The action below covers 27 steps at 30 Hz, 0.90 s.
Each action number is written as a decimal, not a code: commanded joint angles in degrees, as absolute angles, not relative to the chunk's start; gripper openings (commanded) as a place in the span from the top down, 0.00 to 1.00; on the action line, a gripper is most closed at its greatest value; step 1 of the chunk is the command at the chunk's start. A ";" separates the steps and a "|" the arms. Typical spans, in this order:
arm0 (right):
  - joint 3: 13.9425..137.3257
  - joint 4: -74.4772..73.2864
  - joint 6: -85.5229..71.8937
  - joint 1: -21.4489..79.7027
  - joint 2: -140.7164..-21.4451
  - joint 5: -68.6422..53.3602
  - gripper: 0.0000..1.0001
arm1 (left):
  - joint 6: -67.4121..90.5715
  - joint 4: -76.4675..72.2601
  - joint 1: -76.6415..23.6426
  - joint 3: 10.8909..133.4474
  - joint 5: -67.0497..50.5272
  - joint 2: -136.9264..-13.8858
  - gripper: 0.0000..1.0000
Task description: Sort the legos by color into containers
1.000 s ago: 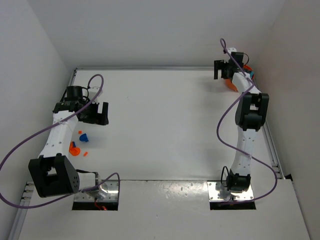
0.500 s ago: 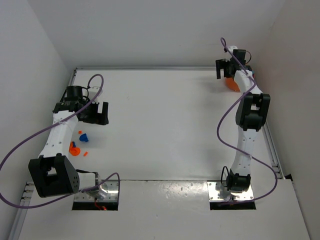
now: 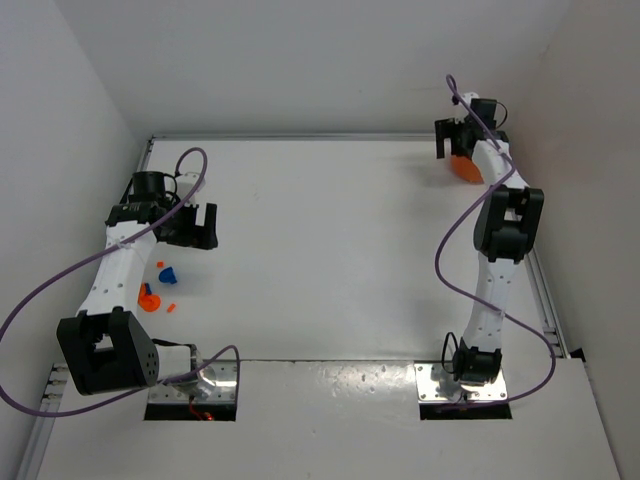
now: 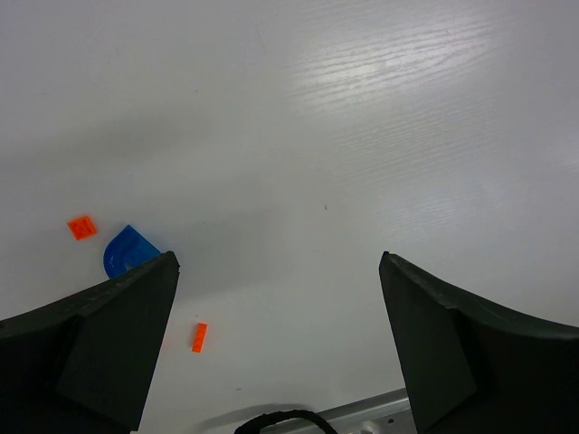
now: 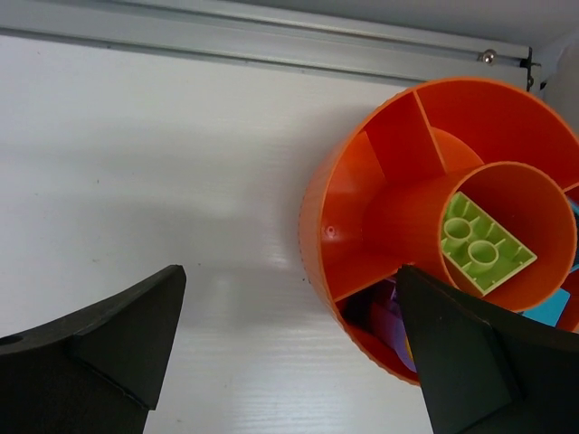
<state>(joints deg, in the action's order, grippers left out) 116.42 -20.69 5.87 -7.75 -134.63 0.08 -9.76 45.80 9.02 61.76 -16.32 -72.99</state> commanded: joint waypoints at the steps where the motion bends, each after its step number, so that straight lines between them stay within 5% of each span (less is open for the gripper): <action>1: 116.46 -15.92 3.96 -7.91 -130.08 -2.10 0.00 | -8.88 44.65 9.67 61.87 -17.31 -72.69 0.00; 27: 119.27 -14.77 1.58 -6.33 -135.97 -1.41 0.00 | -8.35 44.65 9.67 61.87 -17.31 -73.21 0.00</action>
